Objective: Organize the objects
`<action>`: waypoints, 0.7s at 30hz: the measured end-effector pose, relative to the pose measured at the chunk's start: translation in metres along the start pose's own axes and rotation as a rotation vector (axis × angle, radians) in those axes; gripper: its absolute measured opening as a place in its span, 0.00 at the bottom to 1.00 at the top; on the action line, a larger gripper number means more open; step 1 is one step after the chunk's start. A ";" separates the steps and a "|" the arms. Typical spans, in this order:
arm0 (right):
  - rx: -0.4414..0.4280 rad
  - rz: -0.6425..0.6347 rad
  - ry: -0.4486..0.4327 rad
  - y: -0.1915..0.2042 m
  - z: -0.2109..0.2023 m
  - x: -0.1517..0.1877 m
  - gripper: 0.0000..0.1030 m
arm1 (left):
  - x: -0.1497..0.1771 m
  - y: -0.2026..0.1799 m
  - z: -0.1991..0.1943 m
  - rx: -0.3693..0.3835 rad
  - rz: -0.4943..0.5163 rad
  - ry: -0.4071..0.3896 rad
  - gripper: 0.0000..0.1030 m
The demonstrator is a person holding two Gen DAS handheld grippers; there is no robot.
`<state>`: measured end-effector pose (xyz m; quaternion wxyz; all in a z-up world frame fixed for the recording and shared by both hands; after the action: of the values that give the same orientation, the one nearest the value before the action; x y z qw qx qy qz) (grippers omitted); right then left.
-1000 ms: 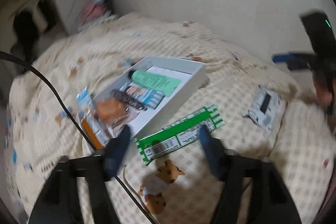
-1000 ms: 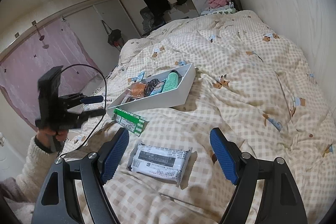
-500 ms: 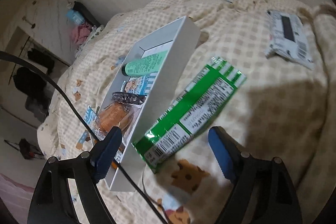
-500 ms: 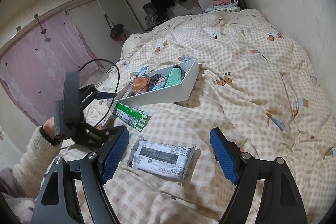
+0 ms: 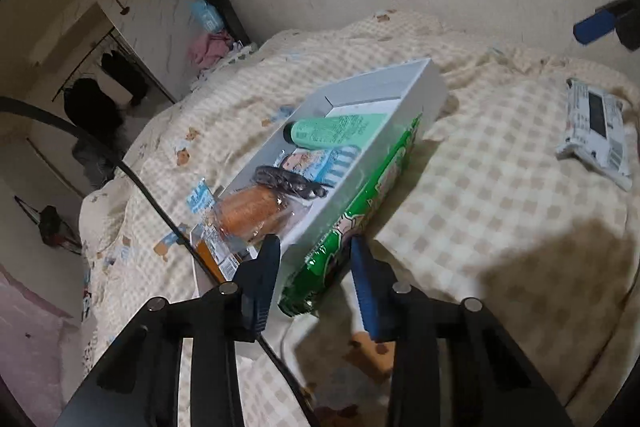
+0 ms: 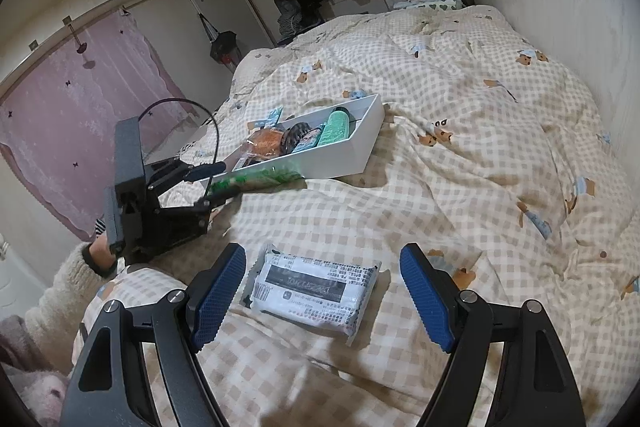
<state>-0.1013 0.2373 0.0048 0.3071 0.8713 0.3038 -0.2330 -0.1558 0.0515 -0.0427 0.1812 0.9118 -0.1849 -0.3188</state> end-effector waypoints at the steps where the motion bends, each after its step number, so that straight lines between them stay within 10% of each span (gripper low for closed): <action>1: -0.001 0.000 0.000 0.000 0.000 0.000 0.78 | 0.001 0.000 0.000 0.008 -0.002 0.003 0.28; 21: -0.003 -0.003 0.024 0.008 0.002 -0.004 0.78 | 0.002 0.041 -0.055 0.380 -0.264 -0.016 0.17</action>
<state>-0.0994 0.2297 0.0089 0.3043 0.8731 0.3092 -0.2225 -0.1277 0.0270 0.0142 -0.0382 0.9433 -0.1222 -0.3063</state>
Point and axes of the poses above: each gripper's, at about its wrist camera, not at the fingertips, and z roughly the way its jaws point, y to its left, x to its underside, the point moved 4 cm from there along z, roughly the way its jaws point, and after that the axes turned 7 degrees about y, right-handed, at the moved point
